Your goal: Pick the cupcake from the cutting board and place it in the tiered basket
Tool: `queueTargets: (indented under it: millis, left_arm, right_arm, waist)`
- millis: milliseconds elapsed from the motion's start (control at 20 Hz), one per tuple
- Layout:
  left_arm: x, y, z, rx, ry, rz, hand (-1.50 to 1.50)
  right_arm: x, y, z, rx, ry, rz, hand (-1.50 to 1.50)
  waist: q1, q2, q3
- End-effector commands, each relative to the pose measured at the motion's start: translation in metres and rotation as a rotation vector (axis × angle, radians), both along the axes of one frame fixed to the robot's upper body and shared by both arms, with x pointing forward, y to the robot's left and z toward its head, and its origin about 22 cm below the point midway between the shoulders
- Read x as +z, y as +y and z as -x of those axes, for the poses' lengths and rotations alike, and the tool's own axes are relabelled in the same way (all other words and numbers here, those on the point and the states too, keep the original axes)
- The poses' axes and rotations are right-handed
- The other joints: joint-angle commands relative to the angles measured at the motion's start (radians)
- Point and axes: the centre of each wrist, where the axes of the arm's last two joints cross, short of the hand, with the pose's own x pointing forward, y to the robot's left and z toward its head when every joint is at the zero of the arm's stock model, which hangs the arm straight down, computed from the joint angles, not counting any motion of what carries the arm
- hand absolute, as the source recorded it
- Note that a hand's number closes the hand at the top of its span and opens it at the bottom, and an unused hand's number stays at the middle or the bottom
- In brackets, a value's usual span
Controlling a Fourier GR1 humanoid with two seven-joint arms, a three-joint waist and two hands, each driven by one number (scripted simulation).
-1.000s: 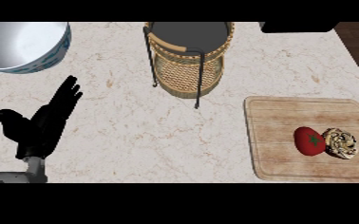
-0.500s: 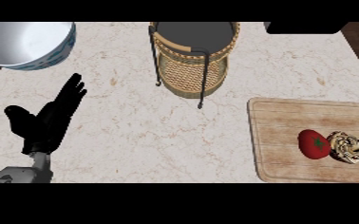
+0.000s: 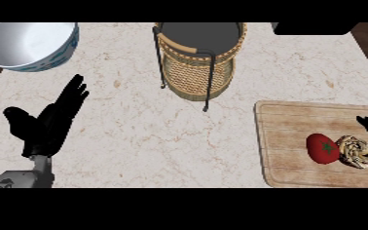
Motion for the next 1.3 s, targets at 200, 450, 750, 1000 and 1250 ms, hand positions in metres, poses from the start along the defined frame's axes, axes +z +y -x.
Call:
queueTargets:
  millis: [200,450,750,1000,1250]
  left_arm:
    - [-0.006,0.001,-0.01,0.002,-0.003,-0.007,0.0]
    - [-0.008,0.006,0.001,0.018,-0.008,-0.013,0.0]
    - [-0.002,-0.004,0.01,-0.014,0.022,-0.002,0.0]
    - [0.002,0.002,-0.009,0.005,0.005,-0.005,0.0]
    - [0.007,-0.001,-0.01,0.009,0.01,0.0,0.0]
  right_arm:
    - [-0.062,-0.023,-0.007,-0.013,-0.005,0.055,-1.5]
    - [-0.06,-0.03,-0.032,-0.053,-0.063,0.089,-1.5]
    - [-0.082,-0.035,-0.023,-0.044,-0.046,0.124,-1.5]
    - [-0.076,-0.036,-0.03,0.017,0.123,0.023,1.5]
    - [-0.094,-0.033,-0.028,0.087,0.131,0.171,1.5]
  waist:
    - [-0.005,0.0,0.0]
    - [0.0,0.0,0.0]
    - [-0.001,-0.001,0.0]
    - [-0.004,0.001,0.0]
    - [-0.003,0.0,0.0]
